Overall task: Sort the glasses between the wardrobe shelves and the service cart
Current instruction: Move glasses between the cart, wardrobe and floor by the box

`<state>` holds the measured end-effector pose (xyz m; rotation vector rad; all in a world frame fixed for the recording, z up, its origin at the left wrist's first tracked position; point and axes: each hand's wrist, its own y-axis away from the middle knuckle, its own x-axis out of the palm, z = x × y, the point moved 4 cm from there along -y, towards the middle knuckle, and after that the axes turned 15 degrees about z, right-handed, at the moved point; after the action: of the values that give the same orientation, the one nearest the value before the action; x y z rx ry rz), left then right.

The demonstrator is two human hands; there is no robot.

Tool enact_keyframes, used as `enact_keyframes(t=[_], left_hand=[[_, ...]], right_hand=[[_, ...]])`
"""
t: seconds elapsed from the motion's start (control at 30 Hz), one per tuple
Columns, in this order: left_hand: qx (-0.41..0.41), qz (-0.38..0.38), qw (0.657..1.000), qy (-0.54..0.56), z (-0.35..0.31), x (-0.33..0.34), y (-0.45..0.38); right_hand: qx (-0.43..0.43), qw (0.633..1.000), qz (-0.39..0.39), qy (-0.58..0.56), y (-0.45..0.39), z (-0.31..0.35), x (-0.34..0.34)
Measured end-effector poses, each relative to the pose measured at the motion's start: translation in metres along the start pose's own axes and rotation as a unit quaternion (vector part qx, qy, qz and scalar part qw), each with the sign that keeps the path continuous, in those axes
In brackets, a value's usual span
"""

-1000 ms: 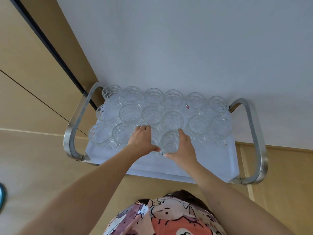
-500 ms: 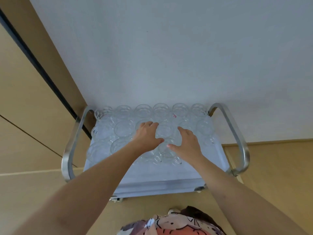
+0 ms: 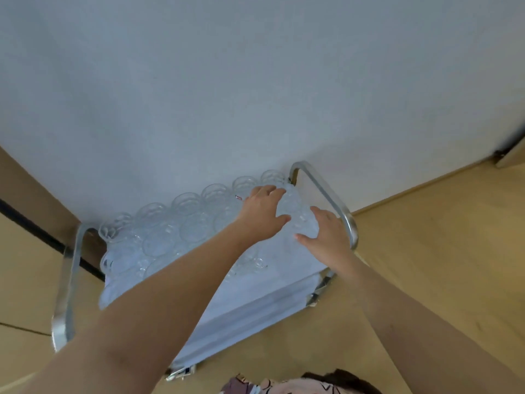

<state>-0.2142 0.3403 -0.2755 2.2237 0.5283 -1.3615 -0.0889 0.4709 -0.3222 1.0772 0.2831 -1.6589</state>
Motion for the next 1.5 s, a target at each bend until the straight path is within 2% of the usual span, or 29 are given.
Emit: enact_keyframes(t=[0.2, 0.43, 0.73, 1.03, 1.27, 1.5], left_hand=[[0.064, -0.006, 0.997, -0.035, -0.087, -0.006, -0.039], [0.161, -0.023, 0.987, -0.006, -0.212, 0.012, -0.075], [0.231, 0.005, 0.973, -0.021, -0.392, 0.05, -0.146], [0.294, 0.072, 0.952, -0.05, -0.55, 0.093, -0.208], [0.366, 0.098, 0.923, -0.072, -0.636, 0.11, -0.276], [0.416, 0.115, 0.898, -0.08, -0.7, 0.104, -0.39]], right_hand=[[0.014, 0.999, -0.05, -0.013, 0.021, -0.054, -0.057], [0.073, 0.99, -0.118, -0.015, 0.054, -0.15, -0.139], [0.141, 0.977, -0.161, 0.007, 0.129, -0.283, -0.24], [0.243, 0.945, -0.218, -0.009, 0.197, -0.403, -0.329], [0.296, 0.921, -0.252, -0.027, 0.187, -0.468, -0.386], [0.341, 0.892, -0.292, -0.049, 0.131, -0.519, -0.468]])
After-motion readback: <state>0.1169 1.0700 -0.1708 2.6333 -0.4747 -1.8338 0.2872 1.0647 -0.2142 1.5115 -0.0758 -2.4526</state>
